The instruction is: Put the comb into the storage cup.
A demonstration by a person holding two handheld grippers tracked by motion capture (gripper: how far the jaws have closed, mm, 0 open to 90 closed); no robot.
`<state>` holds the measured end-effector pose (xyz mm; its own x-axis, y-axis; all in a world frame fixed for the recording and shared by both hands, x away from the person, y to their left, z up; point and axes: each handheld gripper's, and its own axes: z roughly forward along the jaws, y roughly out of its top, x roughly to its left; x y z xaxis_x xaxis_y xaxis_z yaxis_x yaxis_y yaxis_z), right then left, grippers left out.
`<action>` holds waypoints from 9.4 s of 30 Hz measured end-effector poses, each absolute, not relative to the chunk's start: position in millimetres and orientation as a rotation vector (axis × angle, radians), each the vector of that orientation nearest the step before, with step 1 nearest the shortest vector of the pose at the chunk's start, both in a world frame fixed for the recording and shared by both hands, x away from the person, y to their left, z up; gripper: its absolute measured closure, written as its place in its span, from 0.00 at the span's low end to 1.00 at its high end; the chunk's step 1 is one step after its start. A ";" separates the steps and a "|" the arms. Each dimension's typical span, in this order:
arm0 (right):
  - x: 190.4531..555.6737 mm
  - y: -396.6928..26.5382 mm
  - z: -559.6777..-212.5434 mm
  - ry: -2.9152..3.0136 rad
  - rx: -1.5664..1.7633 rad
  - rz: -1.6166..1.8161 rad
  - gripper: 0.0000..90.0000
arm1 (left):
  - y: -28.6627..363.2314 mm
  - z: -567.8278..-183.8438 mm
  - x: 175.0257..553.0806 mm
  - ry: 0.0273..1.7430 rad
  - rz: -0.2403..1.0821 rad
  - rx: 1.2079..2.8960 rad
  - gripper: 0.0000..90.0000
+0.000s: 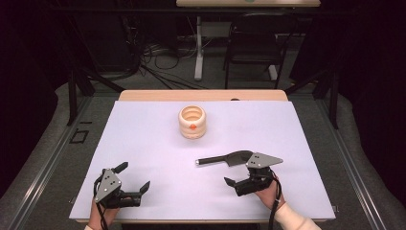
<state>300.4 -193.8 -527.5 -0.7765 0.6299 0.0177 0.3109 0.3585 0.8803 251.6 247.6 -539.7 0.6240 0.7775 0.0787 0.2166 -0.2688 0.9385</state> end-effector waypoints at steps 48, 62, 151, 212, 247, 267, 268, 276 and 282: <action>374.0 -126.4 -529.8 2.466 0.812 1.348 0.00 | 248.0 -541.2 252.7 0.799 0.666 1.812 0.00; 388.6 -109.0 -530.2 2.475 0.820 1.333 0.05 | 248.0 -540.5 251.8 0.796 0.670 1.812 0.00; 360.0 -89.9 -544.5 2.714 0.660 0.976 1.00 | 248.8 -541.5 254.0 0.808 0.654 1.831 0.00; 326.4 -154.3 -537.1 2.745 0.744 0.881 1.00 | 247.6 -541.3 253.8 0.796 0.653 1.843 0.00; 335.3 -187.3 -539.5 2.639 0.902 0.844 1.00 | 247.8 -541.3 254.0 0.796 0.653 1.851 0.00; 338.3 -191.3 -538.1 2.640 0.863 0.825 0.93 | 248.2 -541.6 255.1 0.803 0.647 1.844 0.00; 336.3 -189.4 -535.0 2.653 0.840 0.834 0.90 | 248.4 -541.5 255.4 0.800 0.649 1.848 0.00; 330.0 -184.5 -525.7 2.667 0.796 0.884 0.67 | 248.4 -541.3 254.8 0.802 0.651 1.843 0.00; 327.8 -181.8 -517.9 2.642 0.798 0.888 0.38 | 248.2 -541.3 254.9 0.802 0.652 1.843 0.00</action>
